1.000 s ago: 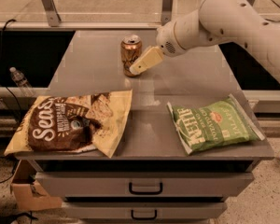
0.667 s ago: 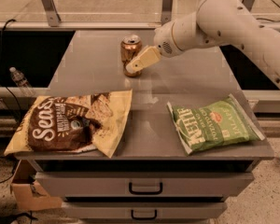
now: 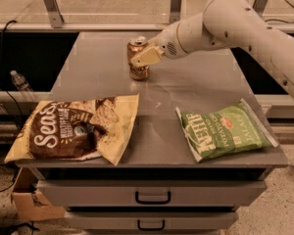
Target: Move orange can near brown chip bag
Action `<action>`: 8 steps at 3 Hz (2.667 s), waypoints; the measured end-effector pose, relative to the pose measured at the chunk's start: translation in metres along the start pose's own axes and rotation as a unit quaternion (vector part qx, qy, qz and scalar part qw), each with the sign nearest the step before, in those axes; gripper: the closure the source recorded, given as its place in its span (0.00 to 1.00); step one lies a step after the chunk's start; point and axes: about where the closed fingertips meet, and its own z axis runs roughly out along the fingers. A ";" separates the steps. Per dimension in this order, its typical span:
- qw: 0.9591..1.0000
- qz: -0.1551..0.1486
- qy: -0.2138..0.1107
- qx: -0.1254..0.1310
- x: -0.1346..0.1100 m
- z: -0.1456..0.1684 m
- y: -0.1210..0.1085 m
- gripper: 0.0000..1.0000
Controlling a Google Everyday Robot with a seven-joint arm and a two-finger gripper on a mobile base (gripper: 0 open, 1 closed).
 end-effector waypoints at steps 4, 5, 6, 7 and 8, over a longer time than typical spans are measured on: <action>0.998 -0.017 -0.028 -0.053 -0.029 0.009 0.017 1.00; 0.994 -0.070 -0.012 -0.080 -0.051 -0.001 0.033 1.00; 0.986 -0.095 0.015 -0.139 -0.054 -0.002 0.066 1.00; 0.986 -0.095 0.015 -0.139 -0.054 -0.002 0.066 1.00; 0.984 -0.100 0.017 -0.149 -0.054 0.000 0.074 1.00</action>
Offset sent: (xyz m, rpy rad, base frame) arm 0.0038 0.0197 0.0032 0.1447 0.0461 0.0653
